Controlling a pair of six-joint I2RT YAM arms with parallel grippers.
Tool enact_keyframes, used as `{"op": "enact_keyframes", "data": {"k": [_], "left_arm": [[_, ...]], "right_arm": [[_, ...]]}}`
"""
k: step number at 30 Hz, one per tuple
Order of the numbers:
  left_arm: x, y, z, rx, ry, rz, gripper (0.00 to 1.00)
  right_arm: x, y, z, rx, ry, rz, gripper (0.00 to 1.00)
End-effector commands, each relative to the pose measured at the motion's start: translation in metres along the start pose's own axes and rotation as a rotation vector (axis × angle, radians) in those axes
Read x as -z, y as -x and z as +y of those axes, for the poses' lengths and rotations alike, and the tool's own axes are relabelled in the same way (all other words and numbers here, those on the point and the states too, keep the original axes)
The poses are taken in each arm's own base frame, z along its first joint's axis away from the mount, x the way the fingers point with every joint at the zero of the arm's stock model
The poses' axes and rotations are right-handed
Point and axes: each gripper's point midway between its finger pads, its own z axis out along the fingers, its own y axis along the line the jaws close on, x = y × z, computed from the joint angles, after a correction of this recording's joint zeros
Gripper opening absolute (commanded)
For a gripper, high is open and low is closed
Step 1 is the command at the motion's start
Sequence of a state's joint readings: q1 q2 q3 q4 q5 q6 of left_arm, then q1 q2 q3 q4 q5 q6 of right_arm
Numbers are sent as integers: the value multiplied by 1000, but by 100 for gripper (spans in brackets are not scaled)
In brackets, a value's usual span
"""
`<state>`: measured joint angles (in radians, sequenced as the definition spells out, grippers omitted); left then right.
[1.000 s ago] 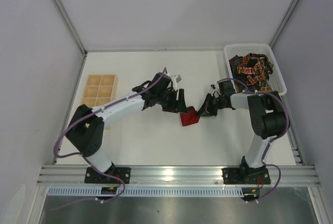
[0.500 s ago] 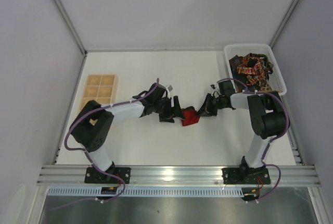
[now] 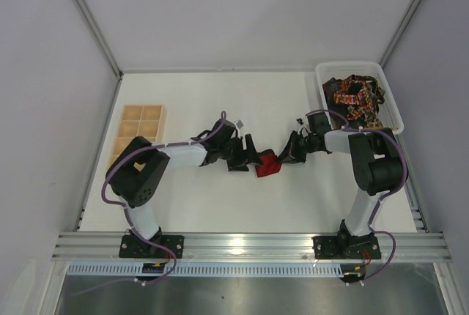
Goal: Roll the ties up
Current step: Roll the tie
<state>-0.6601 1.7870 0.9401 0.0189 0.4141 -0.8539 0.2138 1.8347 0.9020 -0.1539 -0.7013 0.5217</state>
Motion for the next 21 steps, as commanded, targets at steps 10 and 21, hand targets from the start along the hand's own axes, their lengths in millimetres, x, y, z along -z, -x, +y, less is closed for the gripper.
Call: {"op": "enact_keyframes", "data": {"k": [10,21], "left_arm": [[-14,3,2,10,20,-61,71],[-26,8,-1,-18,43,-105,69]], "right_arm": [[2,13,1,33,-22,-36,0],[2,14,3,30,-15,-37,0]]}}
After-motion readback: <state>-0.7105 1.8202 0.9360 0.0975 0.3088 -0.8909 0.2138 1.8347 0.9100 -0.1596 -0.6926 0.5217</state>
